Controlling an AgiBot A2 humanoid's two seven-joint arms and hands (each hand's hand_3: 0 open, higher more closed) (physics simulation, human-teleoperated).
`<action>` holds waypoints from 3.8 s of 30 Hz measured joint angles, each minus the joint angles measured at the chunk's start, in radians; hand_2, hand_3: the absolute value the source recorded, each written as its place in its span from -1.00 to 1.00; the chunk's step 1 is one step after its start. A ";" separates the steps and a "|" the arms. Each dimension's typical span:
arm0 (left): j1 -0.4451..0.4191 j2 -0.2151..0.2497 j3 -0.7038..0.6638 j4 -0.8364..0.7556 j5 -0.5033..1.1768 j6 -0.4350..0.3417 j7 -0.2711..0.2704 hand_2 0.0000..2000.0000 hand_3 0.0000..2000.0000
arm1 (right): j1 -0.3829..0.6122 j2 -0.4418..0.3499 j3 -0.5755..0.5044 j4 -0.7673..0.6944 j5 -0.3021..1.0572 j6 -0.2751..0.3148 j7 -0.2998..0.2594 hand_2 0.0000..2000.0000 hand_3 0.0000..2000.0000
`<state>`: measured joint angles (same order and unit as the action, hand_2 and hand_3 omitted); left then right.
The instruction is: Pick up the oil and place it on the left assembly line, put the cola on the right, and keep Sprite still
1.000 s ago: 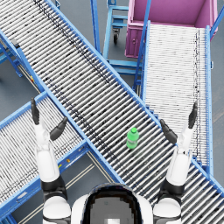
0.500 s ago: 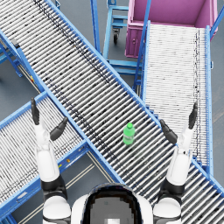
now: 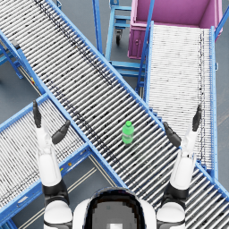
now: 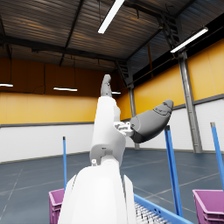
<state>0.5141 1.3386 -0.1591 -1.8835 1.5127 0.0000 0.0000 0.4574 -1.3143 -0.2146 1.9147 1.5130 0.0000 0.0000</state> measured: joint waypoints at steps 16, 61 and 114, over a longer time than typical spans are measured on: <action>0.007 0.001 0.004 -0.004 0.000 0.000 0.000 -1.00 -1.00 | 0.007 0.002 0.008 0.004 0.000 0.000 0.000 -1.00 -1.00; -0.194 -0.111 0.310 0.073 -0.437 0.086 0.086 -1.00 -1.00 | -0.144 0.091 0.358 -0.100 -0.437 0.085 -0.086 -1.00 -1.00; -0.225 -0.132 0.361 0.087 -0.513 0.101 0.101 -1.00 -1.00 | -0.168 0.108 0.417 -0.119 -0.513 0.100 -0.101 -1.00 -1.00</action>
<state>0.2894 1.2068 0.2022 -1.7961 0.9998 0.1008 0.1006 0.2894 -1.2067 0.2022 1.7961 0.9998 0.0998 -0.1010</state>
